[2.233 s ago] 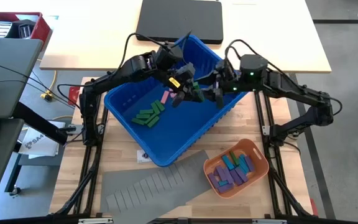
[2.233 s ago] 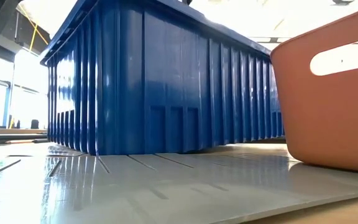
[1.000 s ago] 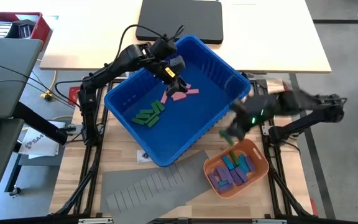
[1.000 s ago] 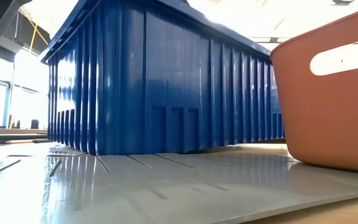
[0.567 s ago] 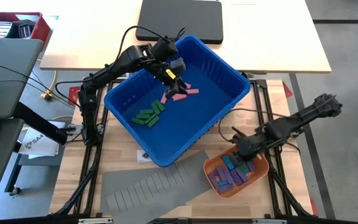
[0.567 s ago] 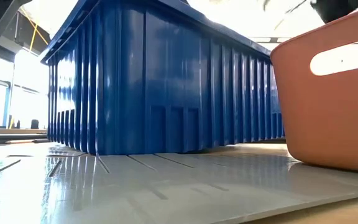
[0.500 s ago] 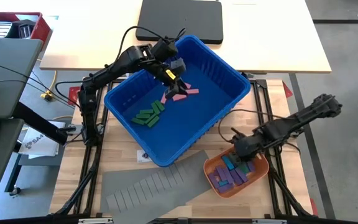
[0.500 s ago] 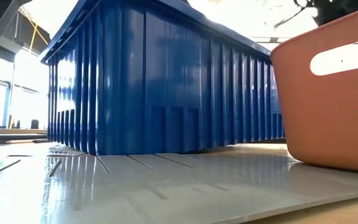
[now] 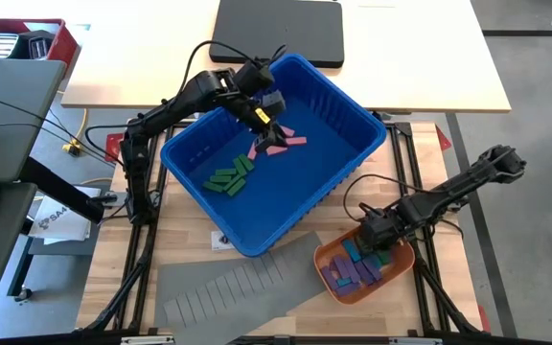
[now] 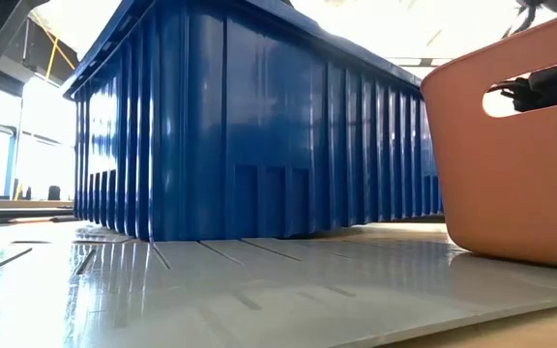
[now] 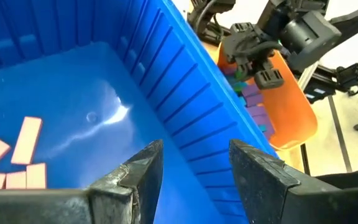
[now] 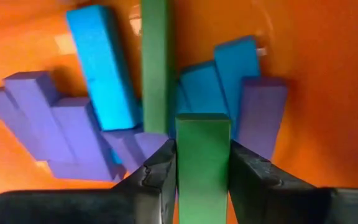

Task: Sort blocks
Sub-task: Put the green block into the orange bin

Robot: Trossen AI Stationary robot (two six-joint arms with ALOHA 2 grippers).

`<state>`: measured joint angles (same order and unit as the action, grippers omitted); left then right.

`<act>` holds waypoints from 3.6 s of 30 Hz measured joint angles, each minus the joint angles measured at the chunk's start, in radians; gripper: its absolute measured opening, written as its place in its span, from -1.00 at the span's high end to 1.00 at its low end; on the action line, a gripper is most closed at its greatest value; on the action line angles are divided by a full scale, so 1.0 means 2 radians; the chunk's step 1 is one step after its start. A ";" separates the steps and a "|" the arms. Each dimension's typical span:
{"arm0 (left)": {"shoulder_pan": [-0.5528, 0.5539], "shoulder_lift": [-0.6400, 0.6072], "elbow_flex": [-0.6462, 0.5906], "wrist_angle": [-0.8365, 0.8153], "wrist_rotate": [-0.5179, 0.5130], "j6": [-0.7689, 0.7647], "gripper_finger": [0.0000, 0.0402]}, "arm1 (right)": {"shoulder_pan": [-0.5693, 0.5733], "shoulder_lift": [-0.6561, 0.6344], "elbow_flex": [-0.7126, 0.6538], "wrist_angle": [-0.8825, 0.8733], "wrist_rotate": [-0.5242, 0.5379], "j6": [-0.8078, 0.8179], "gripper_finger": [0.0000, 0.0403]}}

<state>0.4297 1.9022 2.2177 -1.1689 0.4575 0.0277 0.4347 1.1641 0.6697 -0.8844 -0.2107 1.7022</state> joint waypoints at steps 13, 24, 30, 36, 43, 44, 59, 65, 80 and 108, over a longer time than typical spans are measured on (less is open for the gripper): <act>-0.001 0.000 0.000 -0.149 -0.011 0.036 0.13 | 0.000 0.000 0.003 -0.007 0.013 -0.018 0.41; 0.000 -0.001 -0.101 -0.142 -0.044 0.052 0.13 | 0.000 0.000 0.014 -0.008 0.029 -0.066 0.40; -0.006 0.000 -0.141 -0.123 -0.044 0.041 0.13 | 0.000 0.004 0.007 -0.007 0.039 -0.109 0.37; -0.013 0.000 -0.144 -0.123 -0.043 0.039 0.13 | 0.000 0.017 0.002 -0.005 0.035 -0.111 0.06; -0.013 0.000 -0.144 -0.129 -0.043 0.025 0.13 | 0.003 -0.005 0.039 -0.004 0.029 -0.113 -0.05; -0.011 0.000 -0.145 -0.131 -0.045 0.016 0.13 | 0.005 -0.010 0.052 -0.004 0.033 -0.119 -0.05; 0.035 0.000 -0.347 -0.025 -0.138 -0.201 -0.10 | -0.015 -0.027 0.258 -0.140 0.285 -0.190 -0.05; 0.048 0.000 -0.388 -0.028 -0.164 -0.206 -0.08 | -0.053 -0.027 0.264 -0.148 0.279 -0.237 -0.05; 0.040 0.000 -0.459 0.045 -0.156 -0.130 0.43 | -0.093 -0.027 0.264 -0.147 0.265 -0.293 -0.05; 0.034 -0.004 -0.367 0.031 -0.161 -0.058 0.84 | -0.100 -0.034 0.265 -0.075 0.220 -0.289 -0.05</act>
<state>0.4973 1.8936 1.4828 -1.1069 0.1349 -0.0882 0.2348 1.0969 1.1993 -1.0350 0.2298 1.1248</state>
